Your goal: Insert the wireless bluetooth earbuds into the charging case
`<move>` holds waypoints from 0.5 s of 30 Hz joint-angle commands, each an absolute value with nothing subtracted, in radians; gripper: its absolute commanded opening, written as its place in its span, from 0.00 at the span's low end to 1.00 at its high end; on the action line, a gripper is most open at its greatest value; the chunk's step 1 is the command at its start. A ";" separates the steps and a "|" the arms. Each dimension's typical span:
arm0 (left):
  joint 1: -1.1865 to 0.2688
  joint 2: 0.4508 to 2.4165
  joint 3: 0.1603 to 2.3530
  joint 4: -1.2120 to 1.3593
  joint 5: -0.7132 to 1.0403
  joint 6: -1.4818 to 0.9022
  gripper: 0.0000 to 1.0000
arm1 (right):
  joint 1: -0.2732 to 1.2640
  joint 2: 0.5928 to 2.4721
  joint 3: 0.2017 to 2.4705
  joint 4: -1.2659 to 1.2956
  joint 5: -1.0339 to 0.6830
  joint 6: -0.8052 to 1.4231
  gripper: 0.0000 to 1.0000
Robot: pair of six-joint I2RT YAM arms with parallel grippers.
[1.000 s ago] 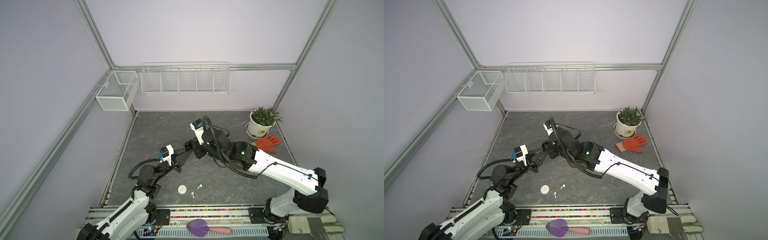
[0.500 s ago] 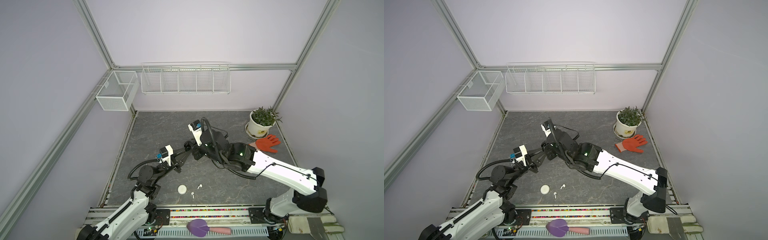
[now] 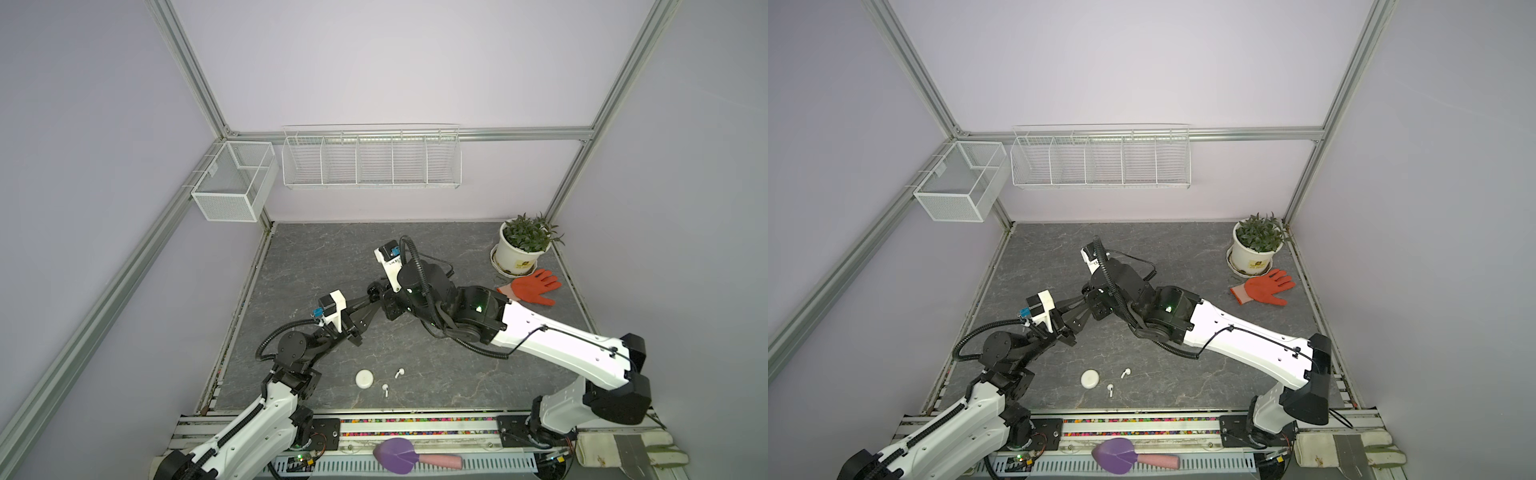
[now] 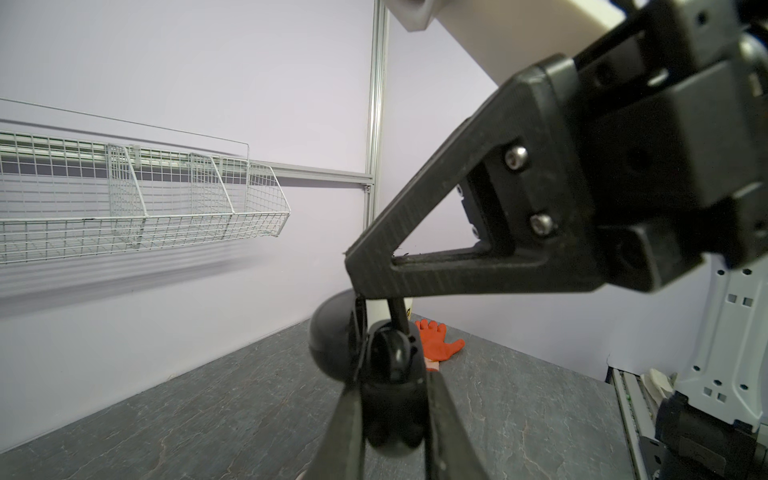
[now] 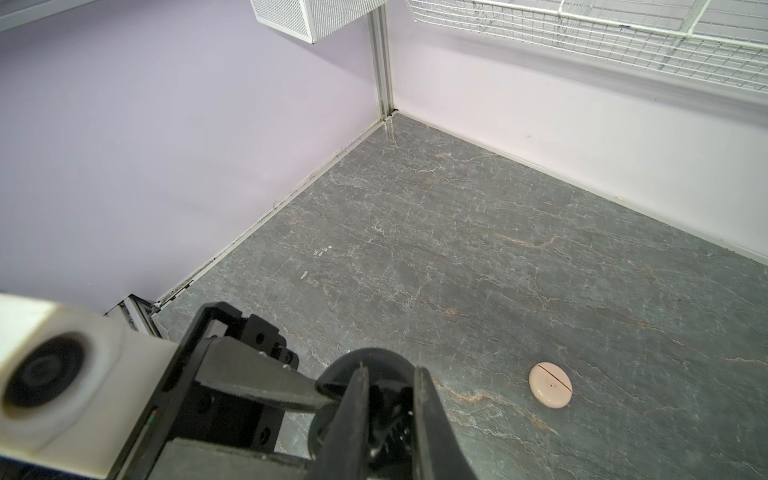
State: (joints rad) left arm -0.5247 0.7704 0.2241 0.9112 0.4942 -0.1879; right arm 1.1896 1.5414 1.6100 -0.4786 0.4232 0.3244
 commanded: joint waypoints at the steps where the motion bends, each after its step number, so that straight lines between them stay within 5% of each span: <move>1: -0.529 0.759 0.215 0.932 0.490 -0.167 0.00 | 1.198 1.544 1.593 -0.445 0.437 0.351 0.13; 15: -0.530 0.729 0.210 0.923 0.474 -0.164 0.00 | 1.206 1.516 1.561 -0.441 0.450 0.372 0.13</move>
State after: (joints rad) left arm -0.5247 0.7586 0.2203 0.8959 0.4824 -0.1844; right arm 1.1942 1.5410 1.5879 -0.4500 0.4332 0.3538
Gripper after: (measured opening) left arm 0.193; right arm 0.174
